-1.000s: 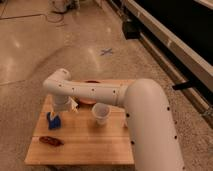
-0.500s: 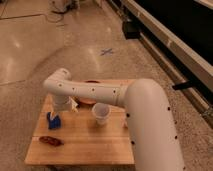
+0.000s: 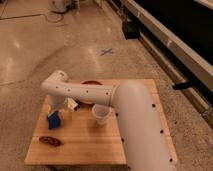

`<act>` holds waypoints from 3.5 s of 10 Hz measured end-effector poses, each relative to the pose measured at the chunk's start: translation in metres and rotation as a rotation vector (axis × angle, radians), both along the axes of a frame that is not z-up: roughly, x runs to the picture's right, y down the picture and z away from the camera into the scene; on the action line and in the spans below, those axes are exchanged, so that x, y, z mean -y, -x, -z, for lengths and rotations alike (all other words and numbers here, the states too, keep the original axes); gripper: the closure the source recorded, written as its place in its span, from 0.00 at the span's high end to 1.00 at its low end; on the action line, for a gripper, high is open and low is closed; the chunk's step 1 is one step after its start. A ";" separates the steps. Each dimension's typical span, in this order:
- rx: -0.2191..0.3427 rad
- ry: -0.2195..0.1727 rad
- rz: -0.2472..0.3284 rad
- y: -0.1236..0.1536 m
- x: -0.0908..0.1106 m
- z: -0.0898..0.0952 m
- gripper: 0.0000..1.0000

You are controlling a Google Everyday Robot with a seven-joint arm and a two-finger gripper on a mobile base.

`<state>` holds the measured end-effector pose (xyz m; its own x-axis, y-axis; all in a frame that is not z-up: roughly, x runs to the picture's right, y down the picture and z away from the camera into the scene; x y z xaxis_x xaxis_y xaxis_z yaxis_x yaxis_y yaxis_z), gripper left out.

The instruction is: Wipe the white sponge on the table

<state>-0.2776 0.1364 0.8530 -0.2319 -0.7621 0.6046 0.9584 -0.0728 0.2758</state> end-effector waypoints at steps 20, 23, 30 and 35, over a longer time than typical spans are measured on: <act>0.032 0.005 0.162 0.063 -0.025 -0.017 0.12; -0.005 0.003 0.164 0.043 -0.024 -0.015 0.00; -0.117 0.049 0.145 -0.031 -0.048 -0.002 0.00; -0.041 0.076 0.180 0.004 -0.072 0.013 0.00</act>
<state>-0.2820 0.2086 0.8398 -0.3345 -0.6622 0.6705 0.9423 -0.2244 0.2484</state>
